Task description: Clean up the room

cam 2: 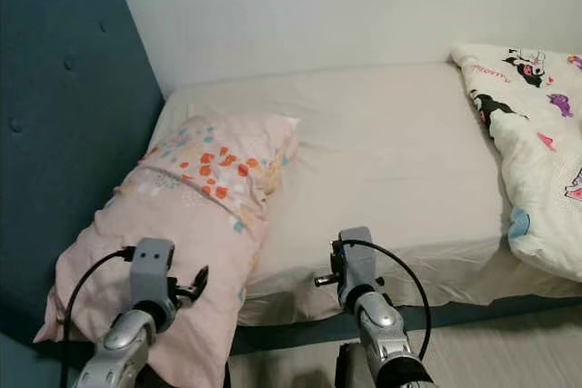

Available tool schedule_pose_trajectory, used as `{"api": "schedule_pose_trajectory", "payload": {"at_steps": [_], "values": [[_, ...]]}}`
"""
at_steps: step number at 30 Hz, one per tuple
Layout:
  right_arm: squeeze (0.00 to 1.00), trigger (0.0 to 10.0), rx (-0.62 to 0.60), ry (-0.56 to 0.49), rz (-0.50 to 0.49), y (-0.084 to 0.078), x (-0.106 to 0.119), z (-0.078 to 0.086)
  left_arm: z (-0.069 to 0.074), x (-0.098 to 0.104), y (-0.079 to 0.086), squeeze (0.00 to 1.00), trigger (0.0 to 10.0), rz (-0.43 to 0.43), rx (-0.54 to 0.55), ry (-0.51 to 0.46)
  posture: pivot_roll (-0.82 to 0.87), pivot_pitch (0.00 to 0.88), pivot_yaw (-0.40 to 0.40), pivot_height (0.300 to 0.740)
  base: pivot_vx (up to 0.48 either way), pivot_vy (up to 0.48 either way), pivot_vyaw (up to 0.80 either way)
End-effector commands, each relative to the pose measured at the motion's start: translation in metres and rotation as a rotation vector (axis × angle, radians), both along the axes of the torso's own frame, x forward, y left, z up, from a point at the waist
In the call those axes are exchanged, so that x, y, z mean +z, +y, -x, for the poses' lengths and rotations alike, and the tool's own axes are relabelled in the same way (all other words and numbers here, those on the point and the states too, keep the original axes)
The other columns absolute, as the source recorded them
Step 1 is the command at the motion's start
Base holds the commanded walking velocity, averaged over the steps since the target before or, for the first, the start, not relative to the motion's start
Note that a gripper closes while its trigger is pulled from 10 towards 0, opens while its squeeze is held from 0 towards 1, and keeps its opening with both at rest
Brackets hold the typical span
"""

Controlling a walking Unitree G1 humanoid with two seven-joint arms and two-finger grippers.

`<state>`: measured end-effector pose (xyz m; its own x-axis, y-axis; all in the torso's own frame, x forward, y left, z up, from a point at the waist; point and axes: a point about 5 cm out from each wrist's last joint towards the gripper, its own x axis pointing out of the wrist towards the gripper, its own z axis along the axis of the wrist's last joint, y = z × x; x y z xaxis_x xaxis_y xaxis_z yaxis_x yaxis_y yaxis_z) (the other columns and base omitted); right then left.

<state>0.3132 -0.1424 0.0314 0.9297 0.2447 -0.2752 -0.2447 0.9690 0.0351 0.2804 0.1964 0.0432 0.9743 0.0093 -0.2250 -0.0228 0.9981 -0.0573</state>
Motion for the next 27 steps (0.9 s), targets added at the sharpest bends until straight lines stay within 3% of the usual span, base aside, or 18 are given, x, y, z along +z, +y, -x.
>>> {"api": "schedule_pose_trajectory", "payload": {"at_steps": [1,2,3,5,6,7,8,9,10,15,18,22,27], "values": [[0.0,10.0,-0.014,0.0,-0.02,-0.001,0.001,-0.002,0.004,-0.001,0.022,0.0,10.0,0.124,0.114,0.02,0.02,0.126,-0.009,0.582,0.0,0.0,0.0],[0.0,10.0,-0.014,0.0,-0.02,-0.001,0.001,-0.002,0.004,-0.001,0.022,0.0,10.0,0.124,0.114,0.02,0.02,0.126,-0.009,0.582,0.0,0.0,0.0],[0.0,10.0,-0.014,-0.003,-0.026,-0.001,0.003,-0.003,0.008,-0.004,0.033,0.0,10.0,0.204,0.152,0.061,0.02,0.126,-0.009,0.582,0.0,0.0,0.0],[0.0,10.0,-0.014,-0.003,-0.026,-0.001,0.003,-0.003,0.008,-0.004,0.033,0.0,10.0,0.204,0.152,0.061,0.02,0.126,-0.009,0.582,0.0,0.0,0.0],[0.0,10.0,-0.015,-0.006,-0.028,-0.001,0.003,-0.003,0.012,-0.009,0.042,0.03,10.0,0.258,0.172,0.098,0.02,0.126,-0.008,0.582,0.0,0.0,0.0],[0.0,10.0,-0.014,-0.008,-0.03,-0.001,0.004,-0.004,0.02,-0.014,0.053,1.0,10.0,0.328,0.178,0.144,0.02,0.126,-0.007,0.582,0.0,0.0,0.0],[0.0,10.0,-0.014,-0.008,-0.03,-0.001,0.004,-0.004,0.02,-0.014,0.053,1.0,10.0,0.328,0.178,0.144,0.02,0.126,-0.007,0.582,0.0,0.0,0.0],[0.0,10.0,-0.01,-0.01,-0.036,0.0,0.004,-0.004,0.041,-0.019,0.07,1.0,10.0,0.55,0.142,0.204,0.02,0.127,-0.007,0.582,0.0,0.0,0.0],[0.0,10.0,-0.009,-0.009,-0.037,0.0,0.004,-0.004,0.049,-0.018,0.075,1.0,10.0,0.623,0.118,0.209,0.02,0.127,-0.007,0.582,0.0,0.0,0.0],[0.0,10.0,-0.003,-0.005,-0.042,0.002,0.003,-0.003,0.075,-0.008,0.094,1.0,10.0,0.906,0.134,0.15,0.03,0.13,-0.007,0.582,0.0,0.0,0.0],[0.0,10.0,-0.001,-0.004,-0.047,0.002,0.003,-0.003,0.086,-0.001,0.105,1.0,10.0,0.951,0.145,0.096,0.03,0.131,-0.008,0.582,0.0,0.0,0.0],[0.0,10.0,0.001,0.0,-0.052,0.003,0.002,-0.002,0.104,-0.003,0.125,1.0,10.0,0.963,0.255,0.057,0.04,0.132,-0.017,0.582,0.0,0.0,0.0],[0.0,10.0,0.005,0.003,-0.053,0.004,0.001,-0.002,0.118,-0.016,0.121,1.0,10.0,0.966,0.25,0.092,0.03,0.131,-0.021,0.582,0.0,0.0,0.0]]}}
